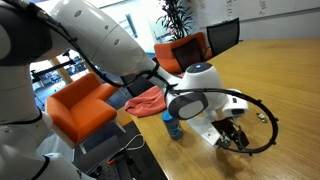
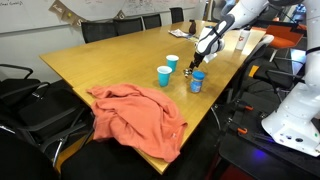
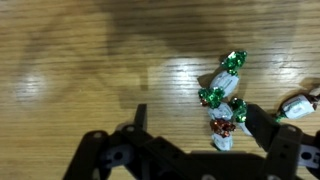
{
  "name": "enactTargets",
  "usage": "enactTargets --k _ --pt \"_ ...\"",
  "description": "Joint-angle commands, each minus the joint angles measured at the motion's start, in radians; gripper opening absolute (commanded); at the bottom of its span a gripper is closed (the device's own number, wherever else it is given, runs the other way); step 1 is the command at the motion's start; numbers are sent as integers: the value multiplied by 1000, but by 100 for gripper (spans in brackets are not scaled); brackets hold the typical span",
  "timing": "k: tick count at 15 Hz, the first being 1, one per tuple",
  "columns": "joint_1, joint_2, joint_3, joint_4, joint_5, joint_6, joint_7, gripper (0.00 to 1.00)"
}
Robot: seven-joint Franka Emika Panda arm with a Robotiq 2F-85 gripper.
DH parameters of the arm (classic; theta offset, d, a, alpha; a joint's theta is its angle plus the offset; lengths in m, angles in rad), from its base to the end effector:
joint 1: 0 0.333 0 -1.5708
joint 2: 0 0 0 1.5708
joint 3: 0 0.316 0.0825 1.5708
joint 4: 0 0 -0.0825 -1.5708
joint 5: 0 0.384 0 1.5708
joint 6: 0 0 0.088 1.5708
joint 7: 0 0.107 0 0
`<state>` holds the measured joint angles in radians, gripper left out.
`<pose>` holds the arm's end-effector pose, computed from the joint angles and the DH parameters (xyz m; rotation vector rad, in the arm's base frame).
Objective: Pour the sweets out of the left cup onto the table then put two sweets back in the cup
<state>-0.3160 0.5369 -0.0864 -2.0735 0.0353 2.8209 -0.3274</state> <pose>0.5581 -0.2384 0.1880 3.0229 -0.1369 0.2869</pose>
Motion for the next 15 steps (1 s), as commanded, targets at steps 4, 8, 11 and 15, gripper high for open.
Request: enactTargets --k 4,8,11,15 --pt "-16 22 34 19 -7 17 1 100" --pt "-12 34 33 24 -11 14 5 100" --pt "-13 43 33 28 -13 16 6 70" --pt "-14 46 33 31 -15 16 5 45"
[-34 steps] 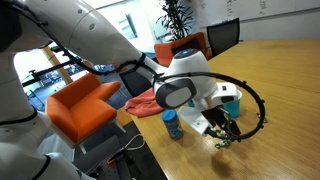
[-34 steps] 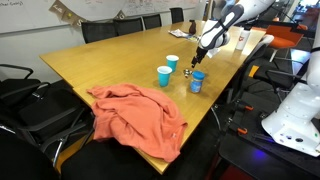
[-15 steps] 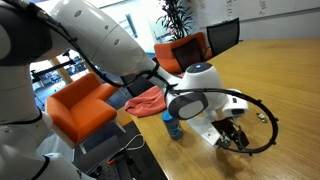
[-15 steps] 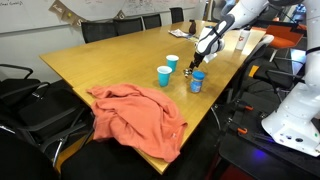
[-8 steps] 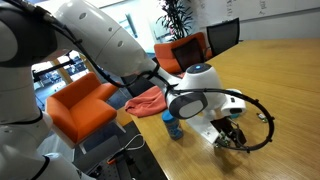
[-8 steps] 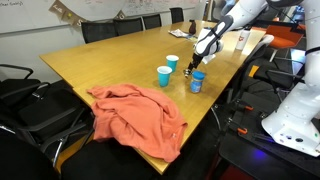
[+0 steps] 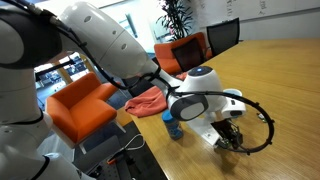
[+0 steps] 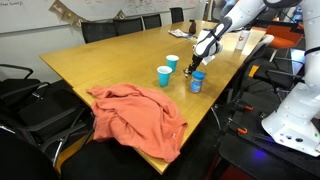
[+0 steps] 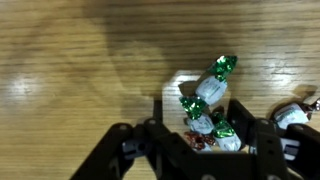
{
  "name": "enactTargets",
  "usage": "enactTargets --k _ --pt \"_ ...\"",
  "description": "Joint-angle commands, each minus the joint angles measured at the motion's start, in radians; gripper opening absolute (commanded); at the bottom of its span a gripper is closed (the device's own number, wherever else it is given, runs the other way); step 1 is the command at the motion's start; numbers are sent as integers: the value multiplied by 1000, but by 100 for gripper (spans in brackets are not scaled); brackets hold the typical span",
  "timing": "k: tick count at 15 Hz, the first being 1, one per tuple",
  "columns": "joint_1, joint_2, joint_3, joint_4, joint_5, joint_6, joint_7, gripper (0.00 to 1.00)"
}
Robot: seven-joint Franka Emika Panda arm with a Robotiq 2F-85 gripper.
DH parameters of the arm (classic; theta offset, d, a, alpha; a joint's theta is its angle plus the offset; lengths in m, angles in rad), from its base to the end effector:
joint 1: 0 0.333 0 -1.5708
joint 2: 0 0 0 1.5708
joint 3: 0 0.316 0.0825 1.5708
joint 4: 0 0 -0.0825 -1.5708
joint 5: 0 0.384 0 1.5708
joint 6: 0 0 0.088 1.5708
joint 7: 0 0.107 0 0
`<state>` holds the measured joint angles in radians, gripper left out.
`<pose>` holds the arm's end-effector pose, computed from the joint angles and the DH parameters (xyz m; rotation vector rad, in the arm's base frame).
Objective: Pour the sweets out of the left cup onto the table then put two sweets back in the cup
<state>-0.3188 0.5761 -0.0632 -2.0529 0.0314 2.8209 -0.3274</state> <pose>0.5643 -0.2277 0.1713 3.0418 -0.1064 0.2659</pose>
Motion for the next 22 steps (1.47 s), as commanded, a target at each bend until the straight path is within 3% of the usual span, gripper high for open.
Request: enactTargets --k 1,6,11,15,17,20,22 --pt "-12 3 13 11 -10 16 3 36" --pt "-14 -11 21 16 -7 17 -1 1" --pt "-9 -122 38 -23 2 -14 -2 3" --pt "-55 -279 151 -47 95 -83 -81 3" --pt "-66 -337 212 -32 196 -149 -171 3" --pt "-17 -391 232 -4 336 -281 -284 3" --pt "37 -407 217 5 368 -339 -321 3"
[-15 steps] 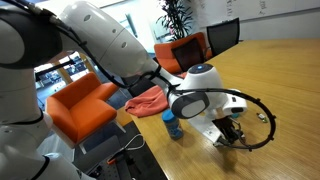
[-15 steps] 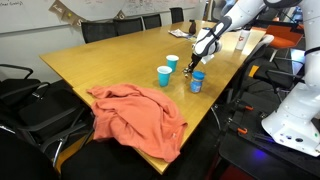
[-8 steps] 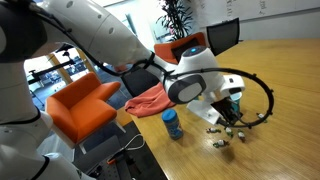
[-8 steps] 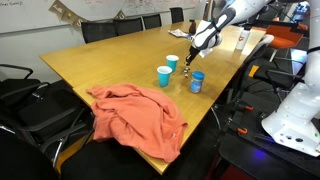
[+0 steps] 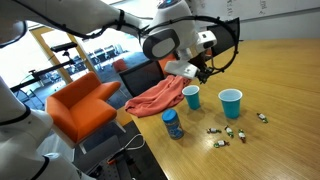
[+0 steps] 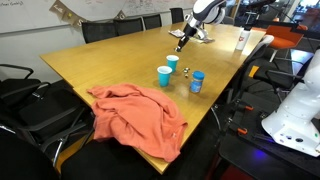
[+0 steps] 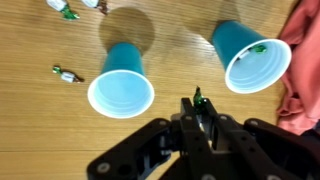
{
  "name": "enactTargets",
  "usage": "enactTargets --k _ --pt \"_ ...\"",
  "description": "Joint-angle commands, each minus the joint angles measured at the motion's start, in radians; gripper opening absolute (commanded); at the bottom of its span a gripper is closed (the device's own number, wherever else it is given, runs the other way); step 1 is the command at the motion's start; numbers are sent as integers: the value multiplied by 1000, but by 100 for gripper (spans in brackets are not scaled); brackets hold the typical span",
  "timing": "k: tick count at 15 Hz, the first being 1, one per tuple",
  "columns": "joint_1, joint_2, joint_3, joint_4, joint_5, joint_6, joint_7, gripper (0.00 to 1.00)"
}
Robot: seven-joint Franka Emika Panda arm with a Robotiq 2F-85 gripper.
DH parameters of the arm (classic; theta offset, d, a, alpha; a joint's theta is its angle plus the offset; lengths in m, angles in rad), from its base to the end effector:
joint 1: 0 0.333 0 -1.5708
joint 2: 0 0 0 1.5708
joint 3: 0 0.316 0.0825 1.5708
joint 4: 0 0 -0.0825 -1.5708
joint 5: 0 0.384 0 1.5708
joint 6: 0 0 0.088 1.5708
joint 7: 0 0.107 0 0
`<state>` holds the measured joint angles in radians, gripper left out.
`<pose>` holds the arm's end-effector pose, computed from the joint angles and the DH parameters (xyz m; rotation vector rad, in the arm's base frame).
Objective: Pour the sweets out of the left cup onto the table then put two sweets back in the cup
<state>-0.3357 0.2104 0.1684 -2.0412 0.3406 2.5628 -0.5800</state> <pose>0.6028 -0.1106 0.3732 -2.9470 -0.2161 -0.5709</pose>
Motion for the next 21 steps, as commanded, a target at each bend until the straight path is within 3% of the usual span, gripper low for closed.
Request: enactTargets --k 1,7,12,13,14,21 --pt "82 -37 -21 -5 63 -91 -78 3" --pt "189 56 -24 4 31 -21 -78 3" --pt "208 116 -21 8 -28 57 -66 3" --pt "203 121 -15 7 -27 64 -67 38" --pt "198 126 -11 8 -30 63 -69 39" --pt "190 90 -5 4 -31 36 -63 90"
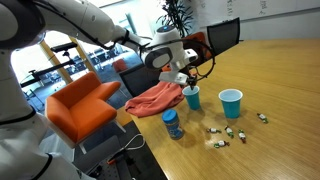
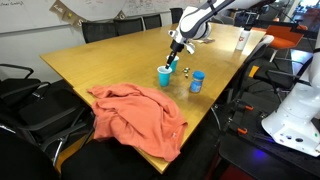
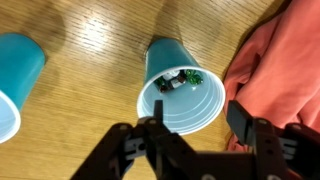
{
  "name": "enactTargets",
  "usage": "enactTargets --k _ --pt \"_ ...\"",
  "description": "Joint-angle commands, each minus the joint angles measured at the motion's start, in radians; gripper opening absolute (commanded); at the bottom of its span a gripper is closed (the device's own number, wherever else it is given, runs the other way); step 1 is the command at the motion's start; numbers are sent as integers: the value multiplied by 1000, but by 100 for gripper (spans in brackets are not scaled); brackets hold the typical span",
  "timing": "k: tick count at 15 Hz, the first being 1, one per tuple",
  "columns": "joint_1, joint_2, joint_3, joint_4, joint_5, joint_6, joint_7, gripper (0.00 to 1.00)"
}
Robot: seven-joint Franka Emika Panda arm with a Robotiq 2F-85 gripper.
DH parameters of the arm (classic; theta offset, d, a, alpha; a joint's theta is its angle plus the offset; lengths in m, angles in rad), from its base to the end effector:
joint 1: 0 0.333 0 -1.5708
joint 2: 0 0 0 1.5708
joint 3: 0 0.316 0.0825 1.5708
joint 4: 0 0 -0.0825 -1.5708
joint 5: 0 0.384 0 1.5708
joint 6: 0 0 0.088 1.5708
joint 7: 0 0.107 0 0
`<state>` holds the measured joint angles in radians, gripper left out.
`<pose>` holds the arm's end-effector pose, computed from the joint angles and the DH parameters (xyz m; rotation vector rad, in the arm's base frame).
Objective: Pour the sweets out of the left cup onto the table then put two sweets back in the cup
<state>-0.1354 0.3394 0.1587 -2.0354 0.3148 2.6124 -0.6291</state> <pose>0.6189 0.0037 0.3023 -2.8950 -0.5618 -0.4389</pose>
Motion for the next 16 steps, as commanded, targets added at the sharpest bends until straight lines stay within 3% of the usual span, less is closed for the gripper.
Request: enactTargets --k 1,6,12,16 --pt "-9 -62 -5 -2 -16 -35 3 98" --pt "-9 -166 -92 -21 -100 -56 67 100" --pt "-2 -148 -264 -36 -358 -60 405 100" --pt "14 -75 -312 -51 -427 -111 613 100"
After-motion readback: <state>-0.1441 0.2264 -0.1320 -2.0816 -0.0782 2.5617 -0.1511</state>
